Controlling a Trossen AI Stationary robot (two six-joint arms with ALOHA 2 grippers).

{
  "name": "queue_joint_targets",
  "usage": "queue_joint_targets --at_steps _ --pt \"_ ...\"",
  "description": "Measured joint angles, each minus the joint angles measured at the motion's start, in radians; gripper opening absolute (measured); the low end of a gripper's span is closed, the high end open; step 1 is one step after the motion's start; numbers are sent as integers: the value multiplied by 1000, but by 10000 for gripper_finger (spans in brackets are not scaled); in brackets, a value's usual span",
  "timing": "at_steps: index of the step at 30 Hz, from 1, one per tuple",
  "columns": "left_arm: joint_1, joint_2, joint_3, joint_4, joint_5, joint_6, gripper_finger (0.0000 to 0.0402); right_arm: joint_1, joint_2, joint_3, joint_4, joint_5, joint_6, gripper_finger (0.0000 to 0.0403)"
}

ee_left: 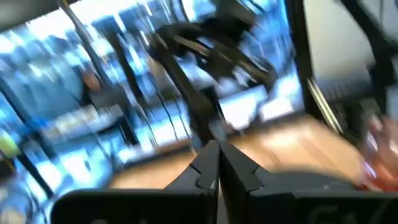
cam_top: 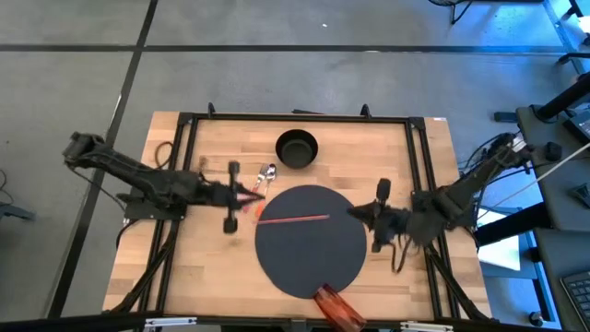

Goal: Pick & Place Utensil
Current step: Adjust the brown glass on the gray mat

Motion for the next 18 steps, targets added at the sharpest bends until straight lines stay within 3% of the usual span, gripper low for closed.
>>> queue_joint_targets --at_steps 6,10,18 --pt "202 -15 -278 453 171 -74 3 175 231 228 -212 239 88 3" --pt "272 6 -345 517 173 -154 3 279 391 384 -327 336 136 3" --pt "295 6 -345 547 176 -146 3 459 715 654 -336 536 132 4"
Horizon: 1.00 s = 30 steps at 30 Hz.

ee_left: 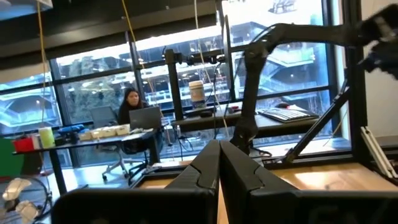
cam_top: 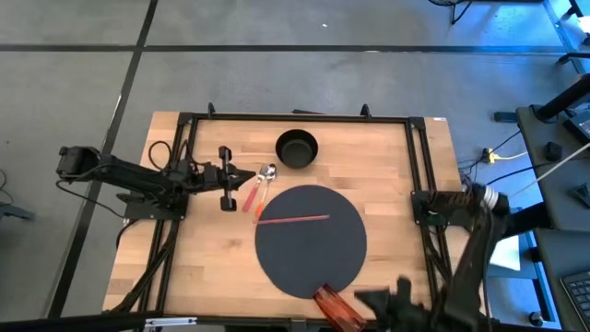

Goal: Pick & Place Utensil
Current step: Adjust the brown glass on the gray mat

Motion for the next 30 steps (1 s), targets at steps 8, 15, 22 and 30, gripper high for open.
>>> queue_joint_targets --at_steps 8,15,22,30 --pt "0 0 0 13 -1 32 3 141 234 188 20 59 31 9" --pt "-1 0 0 6 0 40 3 167 339 350 178 78 52 61" --pt "-2 0 1 5 26 40 3 167 415 388 220 117 6 157" --pt "-2 -1 1 5 5 41 3 167 422 314 214 116 139 219"
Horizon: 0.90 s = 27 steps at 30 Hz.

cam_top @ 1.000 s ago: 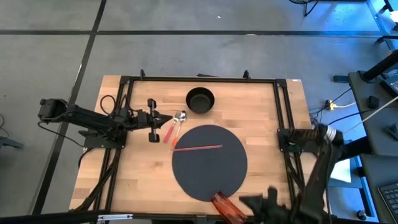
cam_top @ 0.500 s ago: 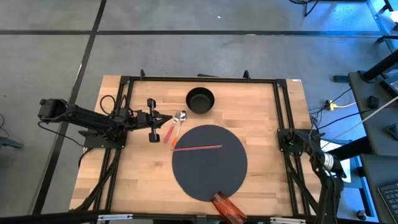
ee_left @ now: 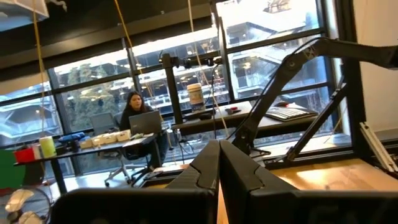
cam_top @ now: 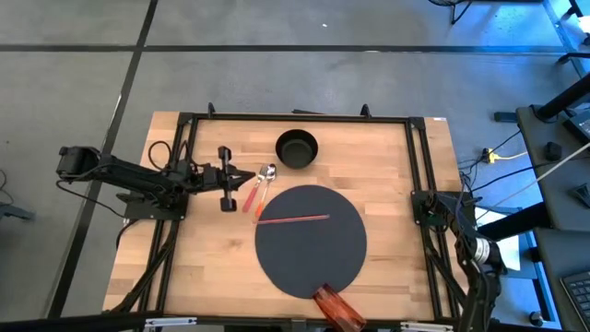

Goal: Pick & Place Utensil
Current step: Adjust the brown glass on the gray mat

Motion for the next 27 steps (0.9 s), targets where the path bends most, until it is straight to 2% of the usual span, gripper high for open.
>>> queue_joint_targets --at_steps 5,10,20,23,27 --pt "0 0 0 -1 -36 16 3 2 0 -72 3 0 42 220" --pt "1 0 0 -1 -53 18 3 2 0 -144 7 -7 184 220" --pt "0 0 0 -1 -53 43 3 -33 1 -136 5 -156 281 220" --pt "0 0 0 -1 -53 42 3 -38 0 -115 -99 -185 343 220" --pt "0 -1 0 -7 -53 41 3 -40 2 -10 -455 -312 576 220"
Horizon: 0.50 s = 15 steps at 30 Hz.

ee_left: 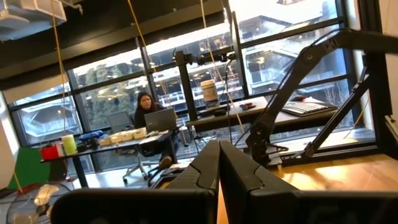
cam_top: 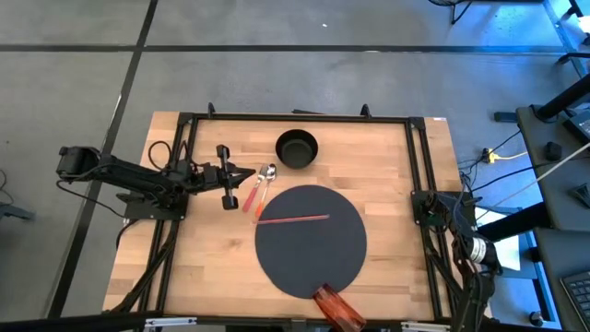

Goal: Pick & Place Utensil
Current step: Adjust the brown glass on the gray mat

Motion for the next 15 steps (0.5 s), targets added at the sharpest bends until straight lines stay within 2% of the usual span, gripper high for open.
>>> queue_joint_targets --at_steps 4,7,10,15 --pt "0 0 0 -10 -1 1 3 -67 -3 165 -444 -303 381 220" --pt "0 0 0 -10 -14 1 3 -138 -3 192 -507 -461 422 220" --pt "0 0 0 -10 -41 2 3 -172 -3 198 -514 -508 401 220" --pt "0 0 0 -23 -51 1 3 -137 -3 247 -562 -513 451 220"
